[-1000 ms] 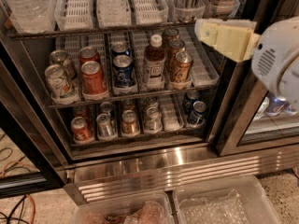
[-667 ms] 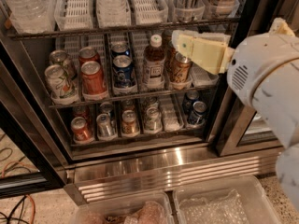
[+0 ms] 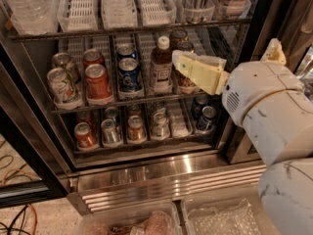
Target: Pick blue plastic bottle from top shelf of fridge
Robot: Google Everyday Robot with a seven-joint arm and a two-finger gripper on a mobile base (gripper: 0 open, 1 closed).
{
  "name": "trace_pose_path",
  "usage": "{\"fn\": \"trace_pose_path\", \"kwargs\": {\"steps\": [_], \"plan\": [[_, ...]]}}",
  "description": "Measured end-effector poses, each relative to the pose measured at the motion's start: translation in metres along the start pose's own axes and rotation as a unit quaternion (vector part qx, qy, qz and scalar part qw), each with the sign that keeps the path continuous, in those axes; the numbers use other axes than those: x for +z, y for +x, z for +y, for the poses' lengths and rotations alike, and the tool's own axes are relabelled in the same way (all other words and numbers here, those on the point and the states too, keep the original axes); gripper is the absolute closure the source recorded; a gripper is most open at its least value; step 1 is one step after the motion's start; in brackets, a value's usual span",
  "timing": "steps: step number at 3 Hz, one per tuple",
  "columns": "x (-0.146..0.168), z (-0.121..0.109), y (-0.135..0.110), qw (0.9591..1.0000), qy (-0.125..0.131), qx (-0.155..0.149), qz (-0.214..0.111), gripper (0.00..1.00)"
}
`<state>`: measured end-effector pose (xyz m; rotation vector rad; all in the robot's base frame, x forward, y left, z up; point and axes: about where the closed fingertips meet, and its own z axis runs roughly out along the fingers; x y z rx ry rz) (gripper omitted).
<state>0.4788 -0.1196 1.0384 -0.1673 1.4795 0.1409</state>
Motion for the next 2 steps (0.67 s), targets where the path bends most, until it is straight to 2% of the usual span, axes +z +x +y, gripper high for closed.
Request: {"fn": "trace_pose_path", "kwargs": {"steps": [1, 2], "plan": [[-0.002, -0.002, 0.002, 0.9999, 0.007, -0.009, 0.001, 0.0], [0.003, -0.013, 0.008, 0.9999, 0.015, 0.006, -0.004, 0.0]]}}
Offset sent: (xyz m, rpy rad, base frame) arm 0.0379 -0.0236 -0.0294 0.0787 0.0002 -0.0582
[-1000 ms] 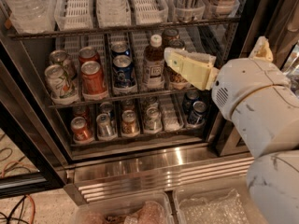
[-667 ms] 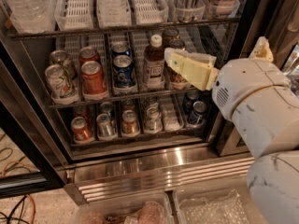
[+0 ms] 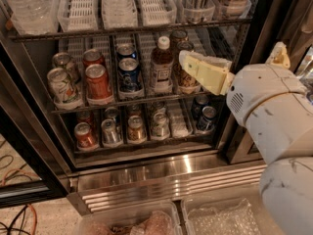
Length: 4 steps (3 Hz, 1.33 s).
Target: Pick blue plastic bottle from top shelf of fridge
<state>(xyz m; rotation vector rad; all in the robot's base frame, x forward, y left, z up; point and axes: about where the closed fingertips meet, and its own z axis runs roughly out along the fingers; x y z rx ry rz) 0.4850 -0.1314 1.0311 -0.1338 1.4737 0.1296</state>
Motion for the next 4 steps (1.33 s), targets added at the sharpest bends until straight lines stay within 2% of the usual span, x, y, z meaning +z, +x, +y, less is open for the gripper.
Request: {"fn": "trace_pose_path", "kwargs": {"steps": [2, 3, 4], "plan": [[0.03, -0.016, 0.02, 0.9994, 0.013, -0.005, -0.032, 0.0], [0.066, 0.002, 0.019, 0.9979, -0.007, -0.025, -0.059, 0.0], [0.066, 0.004, 0.016, 0.9975, -0.004, -0.026, -0.065, 0.0]]}}
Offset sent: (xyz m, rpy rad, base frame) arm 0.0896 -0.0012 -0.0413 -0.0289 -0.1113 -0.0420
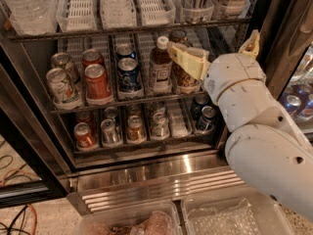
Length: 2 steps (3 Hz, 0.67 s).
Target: Pick blue plastic bottle from top shelf of fridge
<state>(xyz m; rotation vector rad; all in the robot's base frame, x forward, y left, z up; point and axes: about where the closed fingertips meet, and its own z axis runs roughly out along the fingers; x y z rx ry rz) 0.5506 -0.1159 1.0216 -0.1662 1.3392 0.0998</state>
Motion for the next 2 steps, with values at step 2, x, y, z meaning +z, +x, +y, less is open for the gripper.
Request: {"fn": "trace_pose_path", "kwargs": {"steps": [2], "plan": [[0.035, 0.004, -0.016, 0.9983, 0.012, -0.025, -0.051, 0.0]]}}
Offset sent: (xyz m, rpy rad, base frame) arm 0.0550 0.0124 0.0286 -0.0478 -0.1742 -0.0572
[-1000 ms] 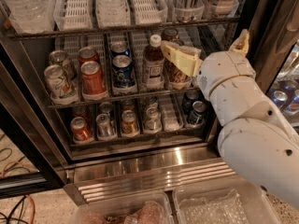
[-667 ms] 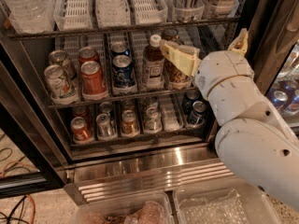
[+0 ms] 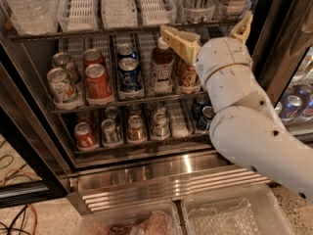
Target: Pick blue plastic bottle from top shelf of fridge
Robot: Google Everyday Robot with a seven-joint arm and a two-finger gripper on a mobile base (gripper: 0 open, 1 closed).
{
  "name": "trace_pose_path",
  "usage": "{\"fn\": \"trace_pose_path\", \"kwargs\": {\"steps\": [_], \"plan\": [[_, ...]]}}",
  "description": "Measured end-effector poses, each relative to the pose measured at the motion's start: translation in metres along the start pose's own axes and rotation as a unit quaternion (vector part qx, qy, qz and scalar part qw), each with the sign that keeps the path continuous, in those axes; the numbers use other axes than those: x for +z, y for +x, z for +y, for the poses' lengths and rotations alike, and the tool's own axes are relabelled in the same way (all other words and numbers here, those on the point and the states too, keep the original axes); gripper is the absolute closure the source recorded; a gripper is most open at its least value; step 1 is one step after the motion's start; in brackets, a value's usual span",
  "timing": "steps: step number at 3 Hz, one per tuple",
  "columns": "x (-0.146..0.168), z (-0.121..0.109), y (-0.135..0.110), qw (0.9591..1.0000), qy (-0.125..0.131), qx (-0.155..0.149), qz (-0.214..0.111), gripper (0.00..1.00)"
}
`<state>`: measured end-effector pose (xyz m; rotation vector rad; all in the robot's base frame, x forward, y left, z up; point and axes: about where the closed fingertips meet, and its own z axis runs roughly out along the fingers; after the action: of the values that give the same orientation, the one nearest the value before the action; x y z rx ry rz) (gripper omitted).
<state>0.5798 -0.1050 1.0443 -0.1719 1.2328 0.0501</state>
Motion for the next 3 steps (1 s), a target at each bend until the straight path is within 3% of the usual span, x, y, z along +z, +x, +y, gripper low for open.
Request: {"fn": "trace_pose_path", "kwargs": {"steps": [1, 3], "plan": [[0.016, -0.002, 0.006, 0.9995, 0.017, -0.018, -0.018, 0.0], [0.033, -0.018, 0.024, 0.9957, 0.05, -0.077, -0.017, 0.0]]}}
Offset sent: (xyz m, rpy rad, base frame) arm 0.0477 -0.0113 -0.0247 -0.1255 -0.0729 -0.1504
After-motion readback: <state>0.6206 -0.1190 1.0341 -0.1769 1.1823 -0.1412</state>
